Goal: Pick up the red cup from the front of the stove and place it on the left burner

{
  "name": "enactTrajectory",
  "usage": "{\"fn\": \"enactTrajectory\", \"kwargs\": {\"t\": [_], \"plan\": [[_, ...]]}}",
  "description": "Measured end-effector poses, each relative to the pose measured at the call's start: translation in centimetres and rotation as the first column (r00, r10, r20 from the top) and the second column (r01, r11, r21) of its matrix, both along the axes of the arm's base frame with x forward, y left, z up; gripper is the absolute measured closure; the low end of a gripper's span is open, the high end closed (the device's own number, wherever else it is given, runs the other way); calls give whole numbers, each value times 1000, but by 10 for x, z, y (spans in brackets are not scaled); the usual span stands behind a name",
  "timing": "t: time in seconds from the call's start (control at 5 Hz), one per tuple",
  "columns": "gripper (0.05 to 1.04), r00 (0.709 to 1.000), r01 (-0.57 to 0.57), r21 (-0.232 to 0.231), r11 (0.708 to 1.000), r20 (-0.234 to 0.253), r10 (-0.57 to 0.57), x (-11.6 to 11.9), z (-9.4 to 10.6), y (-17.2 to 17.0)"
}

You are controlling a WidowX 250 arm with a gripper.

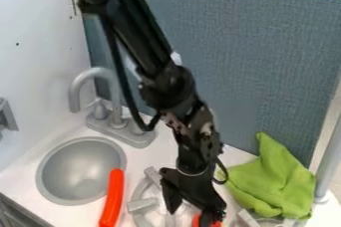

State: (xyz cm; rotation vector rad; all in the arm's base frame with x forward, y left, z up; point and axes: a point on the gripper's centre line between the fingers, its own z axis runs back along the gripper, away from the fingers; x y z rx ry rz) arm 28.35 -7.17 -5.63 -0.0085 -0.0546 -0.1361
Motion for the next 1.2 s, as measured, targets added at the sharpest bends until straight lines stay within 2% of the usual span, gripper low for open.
{"fn": "enactTrajectory", "kwargs": {"t": [0.2, 0.4, 0.6, 0.8, 1.0, 1.2], "plan": [[81, 1000, -5, 9, 1000, -31, 5, 3, -10, -6], [134, 999, -19, 21, 1000, -47, 20, 7, -18, -5], [418, 997, -34, 42, 999, -70, 37, 10, -26, -4], [714, 996, -31, 44, 999, -77, 34, 10, -29, -4], [917, 996, -22, 34, 999, -82, 25, 10, -30, -4], [984, 998, 25, -51, 998, -60, -28, 1, -29, -1]]}}
